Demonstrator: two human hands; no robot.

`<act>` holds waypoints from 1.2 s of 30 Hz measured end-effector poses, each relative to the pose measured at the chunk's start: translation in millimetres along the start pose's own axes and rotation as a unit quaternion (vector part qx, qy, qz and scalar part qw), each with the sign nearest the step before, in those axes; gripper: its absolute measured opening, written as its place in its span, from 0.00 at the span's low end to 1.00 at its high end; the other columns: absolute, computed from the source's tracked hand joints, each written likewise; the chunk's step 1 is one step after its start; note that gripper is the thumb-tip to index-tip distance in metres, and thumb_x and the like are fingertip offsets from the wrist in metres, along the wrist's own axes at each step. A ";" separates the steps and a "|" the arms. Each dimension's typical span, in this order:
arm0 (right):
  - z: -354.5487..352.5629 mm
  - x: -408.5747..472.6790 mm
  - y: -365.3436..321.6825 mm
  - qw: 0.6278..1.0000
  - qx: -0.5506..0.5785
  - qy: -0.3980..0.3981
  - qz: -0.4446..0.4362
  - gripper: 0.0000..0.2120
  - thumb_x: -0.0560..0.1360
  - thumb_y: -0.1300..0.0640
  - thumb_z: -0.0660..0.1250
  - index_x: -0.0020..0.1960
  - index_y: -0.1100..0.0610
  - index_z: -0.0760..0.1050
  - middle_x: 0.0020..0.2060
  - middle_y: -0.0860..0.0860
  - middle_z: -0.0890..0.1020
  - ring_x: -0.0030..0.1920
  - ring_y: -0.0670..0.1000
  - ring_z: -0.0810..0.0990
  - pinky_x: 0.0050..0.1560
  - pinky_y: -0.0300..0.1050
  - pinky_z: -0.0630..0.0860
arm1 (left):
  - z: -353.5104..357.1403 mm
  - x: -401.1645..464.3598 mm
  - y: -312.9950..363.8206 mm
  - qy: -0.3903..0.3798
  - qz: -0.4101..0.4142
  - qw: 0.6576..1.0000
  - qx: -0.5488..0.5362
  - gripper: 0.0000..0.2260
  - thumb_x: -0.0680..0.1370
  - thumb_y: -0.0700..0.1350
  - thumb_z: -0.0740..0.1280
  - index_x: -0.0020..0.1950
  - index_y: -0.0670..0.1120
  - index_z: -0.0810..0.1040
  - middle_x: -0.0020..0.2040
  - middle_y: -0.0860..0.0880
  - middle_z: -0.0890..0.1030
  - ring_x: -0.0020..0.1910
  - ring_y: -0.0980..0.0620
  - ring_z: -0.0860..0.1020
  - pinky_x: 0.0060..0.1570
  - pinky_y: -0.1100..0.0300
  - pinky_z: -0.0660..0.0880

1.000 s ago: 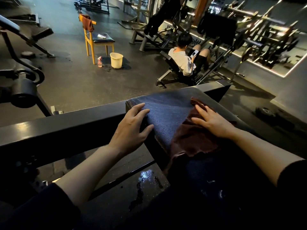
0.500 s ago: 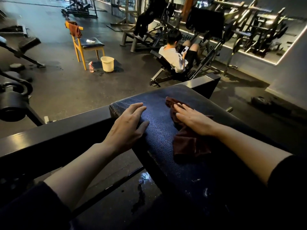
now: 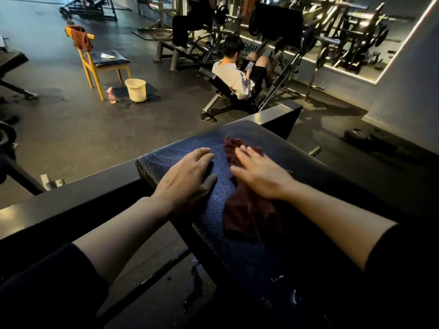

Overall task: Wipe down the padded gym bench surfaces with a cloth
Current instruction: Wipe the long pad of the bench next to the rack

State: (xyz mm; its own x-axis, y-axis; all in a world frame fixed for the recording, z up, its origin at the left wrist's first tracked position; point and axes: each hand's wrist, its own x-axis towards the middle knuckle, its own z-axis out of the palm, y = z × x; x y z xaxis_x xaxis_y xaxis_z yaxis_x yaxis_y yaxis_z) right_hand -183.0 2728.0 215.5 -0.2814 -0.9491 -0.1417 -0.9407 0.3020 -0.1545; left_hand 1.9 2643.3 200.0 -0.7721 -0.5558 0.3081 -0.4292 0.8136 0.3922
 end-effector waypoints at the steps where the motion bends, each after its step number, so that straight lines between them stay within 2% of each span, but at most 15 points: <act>1: -4.5 16.0 15.3 0.999 0.003 0.001 0.038 0.32 0.81 0.39 0.47 0.78 0.55 0.46 0.78 0.53 0.47 0.77 0.49 0.44 0.75 0.50 0.43 | 1.3 0.3 -1.4 -0.006 0.000 1.000 -0.001 0.23 0.79 0.51 0.62 0.71 0.43 0.68 0.73 0.48 0.67 0.71 0.50 0.65 0.68 0.56 0.63; 4: -17.3 57.0 47.2 0.984 0.019 0.034 0.174 0.34 0.80 0.37 0.45 0.78 0.57 0.47 0.78 0.56 0.49 0.77 0.51 0.46 0.75 0.52 0.43 | 3.0 -1.5 -4.7 0.002 -0.007 1.000 -0.010 0.23 0.79 0.54 0.59 0.70 0.43 0.69 0.72 0.49 0.68 0.71 0.51 0.64 0.68 0.56 0.63; 6: -19.4 76.6 44.2 0.975 0.026 0.063 0.210 0.35 0.79 0.36 0.45 0.78 0.58 0.50 0.77 0.58 0.50 0.77 0.53 0.47 0.75 0.52 0.43 | 4.4 -2.2 -5.2 0.023 -0.014 0.999 -0.026 0.22 0.79 0.52 0.58 0.70 0.43 0.69 0.71 0.48 0.68 0.71 0.51 0.65 0.67 0.57 0.63; 9: -10.5 85.9 -0.3 0.991 0.041 0.054 0.119 0.34 0.79 0.36 0.43 0.78 0.56 0.50 0.77 0.59 0.51 0.77 0.55 0.48 0.74 0.54 0.45 | 8.0 -1.9 -7.4 0.059 -0.028 0.997 -0.052 0.21 0.78 0.44 0.58 0.71 0.41 0.67 0.72 0.47 0.66 0.71 0.51 0.63 0.68 0.60 0.60; 13: 17.3 56.9 -37.1 0.997 -0.012 0.007 -0.071 0.48 0.66 0.30 0.29 0.78 0.54 0.51 0.78 0.55 0.49 0.77 0.53 0.45 0.76 0.56 0.44 | 10.9 -3.5 -12.5 0.087 -0.038 0.992 -0.083 0.27 0.73 0.37 0.55 0.73 0.39 0.64 0.74 0.44 0.64 0.73 0.48 0.61 0.70 0.61 0.57; 16: 11.1 40.6 2.4 0.998 -0.017 0.038 -0.036 0.49 0.67 0.29 0.28 0.78 0.55 0.49 0.78 0.54 0.48 0.77 0.50 0.44 0.76 0.52 0.44 | 9.9 -2.6 -11.8 0.090 -0.035 0.992 -0.086 0.28 0.72 0.41 0.53 0.72 0.40 0.65 0.73 0.45 0.65 0.72 0.50 0.61 0.69 0.66 0.54; 18: 0.9 41.3 29.9 0.999 -0.010 0.033 0.026 0.43 0.72 0.31 0.31 0.78 0.55 0.47 0.78 0.54 0.47 0.77 0.50 0.44 0.76 0.52 0.43 | 9.4 -1.4 -10.7 0.071 -0.015 0.994 -0.082 0.28 0.73 0.43 0.52 0.74 0.47 0.64 0.73 0.48 0.64 0.73 0.51 0.60 0.70 0.60 0.57; 20: -3.1 47.9 35.8 0.998 0.003 0.031 0.059 0.37 0.77 0.35 0.34 0.78 0.56 0.45 0.78 0.54 0.48 0.77 0.50 0.44 0.76 0.52 0.43 | 8.7 1.2 -12.1 0.053 0.058 0.996 -0.033 0.26 0.76 0.46 0.52 0.74 0.56 0.63 0.74 0.49 0.65 0.74 0.49 0.60 0.69 0.57 0.58; 24: -1.4 44.6 9.2 0.991 0.098 0.067 0.063 0.31 0.80 0.38 0.38 0.78 0.53 0.43 0.77 0.55 0.50 0.77 0.52 0.46 0.76 0.49 0.42 | 9.1 6.8 -18.4 -0.008 0.138 0.990 0.018 0.21 0.79 0.61 0.50 0.64 0.57 0.76 0.70 0.49 0.71 0.72 0.48 0.65 0.69 0.51 0.63; 26: -3.0 32.9 4.9 0.989 0.119 0.072 0.049 0.29 0.81 0.41 0.39 0.78 0.54 0.44 0.78 0.53 0.51 0.77 0.49 0.46 0.75 0.46 0.42 | 7.0 5.7 -17.1 -0.006 0.156 0.988 -0.016 0.20 0.78 0.61 0.55 0.55 0.52 0.81 0.62 0.50 0.78 0.67 0.50 0.71 0.67 0.58 0.65; 28: -2.0 20.1 16.5 0.993 0.087 0.066 0.049 0.30 0.81 0.42 0.39 0.78 0.57 0.46 0.78 0.53 0.50 0.77 0.47 0.46 0.76 0.45 0.41 | 2.6 1.9 -12.6 0.040 0.159 0.986 -0.041 0.12 0.76 0.53 0.64 0.47 0.47 0.81 0.50 0.49 0.81 0.52 0.56 0.75 0.56 0.67 0.65; 29: -1.5 12.3 26.3 0.994 0.072 0.061 0.061 0.31 0.81 0.42 0.39 0.78 0.58 0.47 0.78 0.53 0.50 0.77 0.47 0.46 0.76 0.45 0.40 | 1.0 -0.4 -10.4 0.070 0.153 0.985 -0.042 0.06 0.75 0.48 0.68 0.45 0.45 0.81 0.45 0.50 0.80 0.44 0.57 0.73 0.51 0.67 0.65; 31: -3.2 -4.6 51.8 0.991 0.043 0.056 0.110 0.32 0.81 0.41 0.39 0.78 0.60 0.46 0.78 0.55 0.49 0.77 0.49 0.46 0.76 0.47 0.40 | -1.9 -6.2 -8.2 0.098 0.130 0.986 -0.039 0.02 0.73 0.41 0.71 0.41 0.44 0.80 0.38 0.52 0.76 0.41 0.55 0.71 0.44 0.65 0.68; 34: -12.2 -21.2 81.2 0.976 -0.002 0.041 0.212 0.35 0.80 0.38 0.41 0.77 0.62 0.45 0.77 0.57 0.49 0.77 0.52 0.46 0.76 0.50 0.43 | -6.9 -14.3 -11.2 0.084 0.110 0.990 -0.030 0.09 0.74 0.48 0.63 0.38 0.46 0.79 0.37 0.53 0.76 0.36 0.53 0.75 0.39 0.52 0.78; 36: -18.8 -17.6 78.2 0.967 -0.005 0.025 0.254 0.38 0.79 0.36 0.44 0.78 0.62 0.45 0.77 0.59 0.48 0.77 0.55 0.46 0.76 0.54 0.44 | -10.0 -17.1 -11.1 0.073 0.093 0.993 -0.025 0.11 0.74 0.50 0.60 0.39 0.48 0.80 0.39 0.52 0.78 0.35 0.49 0.78 0.34 0.53 0.76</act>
State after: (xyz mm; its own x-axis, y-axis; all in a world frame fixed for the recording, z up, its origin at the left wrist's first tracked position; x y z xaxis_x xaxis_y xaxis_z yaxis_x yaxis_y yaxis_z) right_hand -255.2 2766.7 224.3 -0.7157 -0.6823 -0.1494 -0.6809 0.7292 -0.0685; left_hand 24.6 2642.1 199.1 -0.7585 -0.4185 0.4996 -0.2586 0.8969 0.3587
